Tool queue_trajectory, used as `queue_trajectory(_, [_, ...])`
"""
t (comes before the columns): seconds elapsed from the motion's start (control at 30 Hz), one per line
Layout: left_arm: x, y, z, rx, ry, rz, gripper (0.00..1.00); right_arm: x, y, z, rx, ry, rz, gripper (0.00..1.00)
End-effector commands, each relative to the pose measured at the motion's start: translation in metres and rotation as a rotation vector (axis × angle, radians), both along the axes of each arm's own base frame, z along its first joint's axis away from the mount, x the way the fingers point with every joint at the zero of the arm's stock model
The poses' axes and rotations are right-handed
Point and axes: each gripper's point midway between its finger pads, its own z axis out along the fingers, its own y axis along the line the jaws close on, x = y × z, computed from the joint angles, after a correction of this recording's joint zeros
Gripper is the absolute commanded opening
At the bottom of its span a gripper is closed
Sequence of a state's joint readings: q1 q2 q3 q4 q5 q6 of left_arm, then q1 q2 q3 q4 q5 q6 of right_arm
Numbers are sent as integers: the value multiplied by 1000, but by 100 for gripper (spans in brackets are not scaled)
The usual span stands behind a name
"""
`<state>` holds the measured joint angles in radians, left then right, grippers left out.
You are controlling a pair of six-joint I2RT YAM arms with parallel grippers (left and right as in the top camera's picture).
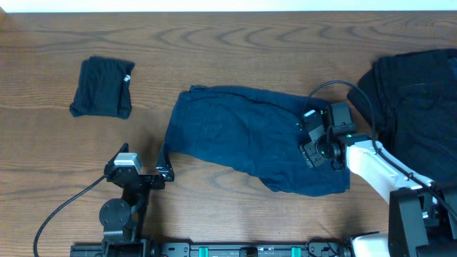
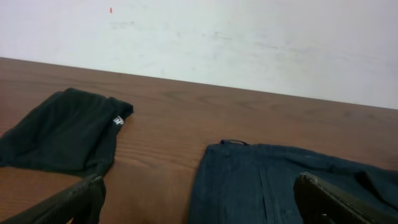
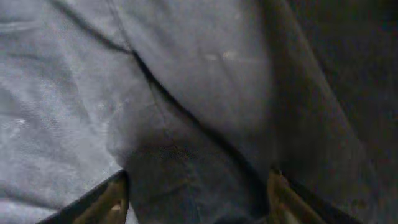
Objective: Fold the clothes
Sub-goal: 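Grasp the right end of the navy trousers with the right gripper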
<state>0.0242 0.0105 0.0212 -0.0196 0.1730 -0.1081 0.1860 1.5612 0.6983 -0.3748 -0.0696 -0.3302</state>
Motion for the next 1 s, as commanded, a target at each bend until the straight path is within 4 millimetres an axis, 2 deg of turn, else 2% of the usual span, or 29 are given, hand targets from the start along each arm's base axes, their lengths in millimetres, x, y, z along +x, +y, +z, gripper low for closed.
queue_trajectory(0.0, [-1,-3,-15,-1,43,-14,98,6,2,3,-16,-17,16,54])
queue_trajectory(0.3, [-1,-3,-15,-1,43,-14,98,14,3,10,-11,-46,15,52])
queue_trajectory(0.4, [-1,-3,-15,-1,43,-14,98,22,5,22,1,-76,-3,43])
queue_trajectory(0.57, [-1,-3,-15,0,43,-14,98,35,7,44,13,-138,-12,15])
queue_trajectory(0.63, [-1,-3,-15,0,43,-14,98,38,7,48,16,-153,-12,10])
queue_trajectory(0.7, [-1,-3,-15,-1,43,-14,98,37,7,48,15,-150,-12,1])
queue_trajectory(0.97, [-1,-3,-15,0,43,-14,98,34,-3,45,-35,-139,-32,1])
